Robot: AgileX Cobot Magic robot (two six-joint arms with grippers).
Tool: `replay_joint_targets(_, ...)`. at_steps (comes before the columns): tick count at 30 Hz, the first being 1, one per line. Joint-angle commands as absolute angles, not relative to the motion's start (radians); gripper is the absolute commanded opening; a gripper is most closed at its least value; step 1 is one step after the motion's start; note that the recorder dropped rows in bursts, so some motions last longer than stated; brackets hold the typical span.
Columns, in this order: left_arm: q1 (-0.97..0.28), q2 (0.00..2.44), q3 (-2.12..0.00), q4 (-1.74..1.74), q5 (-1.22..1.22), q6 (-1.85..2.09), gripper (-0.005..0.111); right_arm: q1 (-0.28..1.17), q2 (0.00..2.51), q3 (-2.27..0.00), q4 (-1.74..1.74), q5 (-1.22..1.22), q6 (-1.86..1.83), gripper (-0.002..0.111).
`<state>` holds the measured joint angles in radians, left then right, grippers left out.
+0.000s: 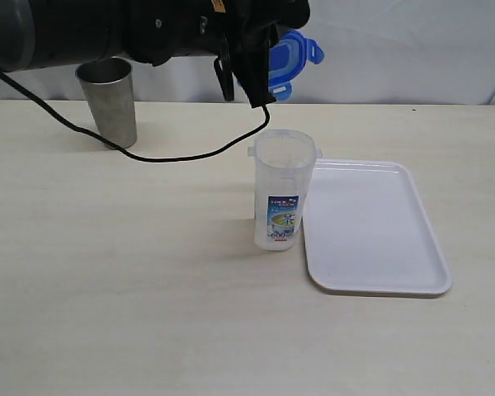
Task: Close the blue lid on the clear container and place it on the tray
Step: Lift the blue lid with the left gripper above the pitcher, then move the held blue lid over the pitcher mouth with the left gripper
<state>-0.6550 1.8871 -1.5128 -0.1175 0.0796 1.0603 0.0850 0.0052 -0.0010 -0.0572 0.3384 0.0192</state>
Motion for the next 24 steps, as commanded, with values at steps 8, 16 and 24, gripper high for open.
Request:
replay_joint_targets(8, -0.647, 1.878, -1.508, 0.072, 0.053, 1.046, 0.000, 0.082, 0.000, 0.000, -0.067, 0.338, 0.022, 0.005)
replay_joint_targets(16, -0.643, 1.878, -1.508, 0.903, 0.423, 0.590, 0.000, 0.082, 0.000, 0.000, -0.067, 0.338, 0.022, 0.005)
replay_joint_targets(24, -0.658, 1.878, -1.508, 1.157, 0.399, -0.213, 0.000, 0.082, 0.000, 0.000, -0.067, 0.338, 0.022, 0.005)
